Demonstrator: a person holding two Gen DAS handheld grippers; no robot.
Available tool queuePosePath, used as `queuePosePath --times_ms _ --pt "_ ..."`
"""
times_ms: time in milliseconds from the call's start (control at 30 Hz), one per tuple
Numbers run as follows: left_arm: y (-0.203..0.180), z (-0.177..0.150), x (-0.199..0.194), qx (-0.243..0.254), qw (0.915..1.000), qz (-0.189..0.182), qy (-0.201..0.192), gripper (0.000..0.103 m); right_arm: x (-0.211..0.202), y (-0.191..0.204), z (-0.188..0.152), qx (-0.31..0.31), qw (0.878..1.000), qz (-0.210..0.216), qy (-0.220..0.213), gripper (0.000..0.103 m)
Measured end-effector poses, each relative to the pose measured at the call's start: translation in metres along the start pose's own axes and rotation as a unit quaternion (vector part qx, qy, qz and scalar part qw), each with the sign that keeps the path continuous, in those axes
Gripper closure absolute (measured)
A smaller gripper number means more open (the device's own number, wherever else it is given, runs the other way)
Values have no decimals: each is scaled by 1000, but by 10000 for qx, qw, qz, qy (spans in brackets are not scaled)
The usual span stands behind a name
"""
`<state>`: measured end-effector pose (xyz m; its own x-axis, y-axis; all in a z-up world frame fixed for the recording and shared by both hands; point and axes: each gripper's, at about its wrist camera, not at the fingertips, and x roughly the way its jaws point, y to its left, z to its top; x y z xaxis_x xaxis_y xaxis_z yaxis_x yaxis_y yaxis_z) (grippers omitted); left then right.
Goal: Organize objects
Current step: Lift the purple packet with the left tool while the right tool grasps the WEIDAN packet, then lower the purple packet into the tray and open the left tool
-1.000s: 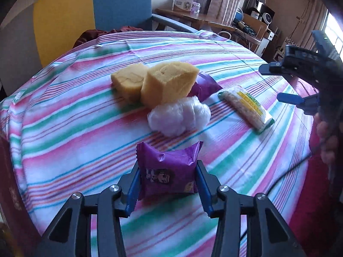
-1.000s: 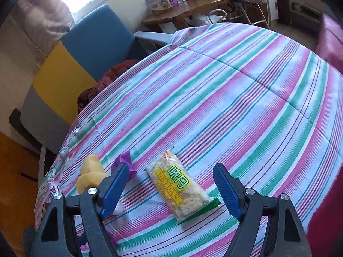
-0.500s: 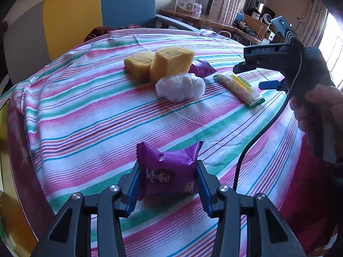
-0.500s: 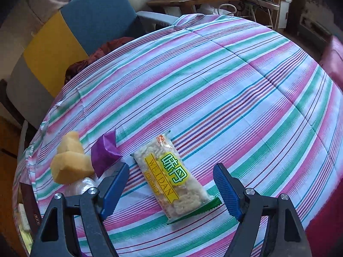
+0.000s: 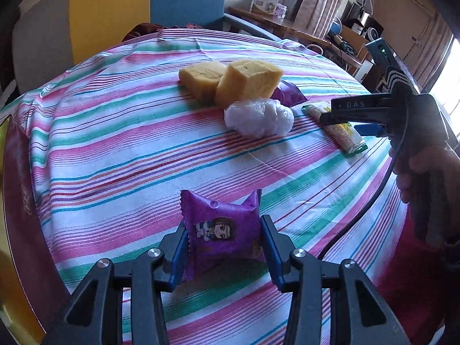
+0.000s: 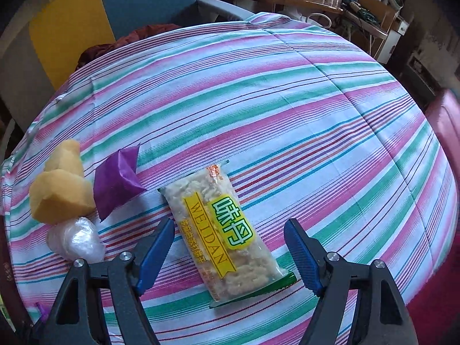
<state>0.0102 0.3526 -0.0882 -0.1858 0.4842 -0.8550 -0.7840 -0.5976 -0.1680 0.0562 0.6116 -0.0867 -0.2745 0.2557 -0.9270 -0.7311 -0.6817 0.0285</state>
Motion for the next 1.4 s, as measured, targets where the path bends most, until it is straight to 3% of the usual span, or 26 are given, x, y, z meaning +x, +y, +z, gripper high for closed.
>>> queuePosePath --times_ms 33,100,400,600,767,900,1200,1400 --pt "0 0 2 20 10000 8 -2 58 3 2 -1 -91 9999 -64 66 52" --pt "1 0 1 -7 10000 -8 -24 58 0 9 -2 -342 9993 -175 -12 62" --pt "4 -7 -19 -82 9997 16 -208 60 5 5 0 -365 9993 -58 23 59" --pt "12 -15 -62 -263 9980 -53 -567 60 7 3 -1 -476 9988 -148 -35 59" --pt "40 -24 -106 -612 9934 270 -935 60 5 8 -2 -672 9972 -290 -123 61" --pt "81 -37 -150 -1077 9824 661 -1376 60 6 12 0 -728 9966 -345 -160 62" --pt "168 -87 -223 -1820 9401 2252 -1799 60 3 21 -4 -942 9939 -510 -260 63" --pt "196 -113 -234 -2102 9260 2589 -1772 59 2 24 -8 -1030 9924 -591 -333 63"
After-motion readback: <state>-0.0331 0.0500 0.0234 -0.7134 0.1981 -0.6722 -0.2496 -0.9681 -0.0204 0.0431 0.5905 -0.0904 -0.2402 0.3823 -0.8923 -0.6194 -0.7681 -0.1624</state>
